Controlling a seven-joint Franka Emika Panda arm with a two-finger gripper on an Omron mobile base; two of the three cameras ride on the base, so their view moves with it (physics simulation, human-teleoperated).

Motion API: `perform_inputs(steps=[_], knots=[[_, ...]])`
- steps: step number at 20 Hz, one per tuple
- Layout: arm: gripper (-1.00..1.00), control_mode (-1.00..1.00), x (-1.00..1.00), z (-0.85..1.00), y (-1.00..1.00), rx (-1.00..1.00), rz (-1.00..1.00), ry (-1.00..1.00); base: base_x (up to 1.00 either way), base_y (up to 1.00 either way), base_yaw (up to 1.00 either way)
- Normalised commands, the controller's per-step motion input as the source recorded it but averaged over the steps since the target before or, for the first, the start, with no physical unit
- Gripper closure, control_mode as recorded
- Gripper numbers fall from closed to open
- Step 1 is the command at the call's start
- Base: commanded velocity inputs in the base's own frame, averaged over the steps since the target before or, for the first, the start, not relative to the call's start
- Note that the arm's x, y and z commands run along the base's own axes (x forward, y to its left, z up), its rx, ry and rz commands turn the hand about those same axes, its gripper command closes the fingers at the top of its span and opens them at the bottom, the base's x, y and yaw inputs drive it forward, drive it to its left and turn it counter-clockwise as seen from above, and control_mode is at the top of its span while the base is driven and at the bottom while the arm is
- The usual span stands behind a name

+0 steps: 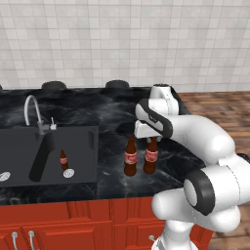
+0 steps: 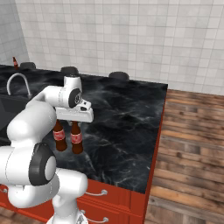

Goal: Place the large bottle from the dining counter next to the other large bottle outside the sink, and place the small bottle from the dining counter next to the other small bottle inside the sink.

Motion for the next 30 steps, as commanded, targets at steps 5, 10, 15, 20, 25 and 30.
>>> perform_inputs(steps=[5,10,15,20,25,30], knots=[[1.0,-1.0,0.0,0.0,0.0,0.0,0.0,0.0,0.0,0.0,0.0],[-1.0,-1.0,0.0,0.0,0.0,0.0,0.0,0.0,0.0,0.0,0.0],[-1.0,-1.0,0.0,0.0,0.0,0.0,0.0,0.0,0.0,0.0,0.0],[-1.0,-1.0,0.02,0.04,0.0,0.0,0.0,0.0,0.0,0.0,0.0],[-1.0,-1.0,-0.06,0.43,0.0,0.0,0.0,0.0,0.0,0.0,0.0],[-1.0,-1.0,-0.37,0.59,0.0,0.01,0.0,-0.04,0.0,0.0,0.0]])
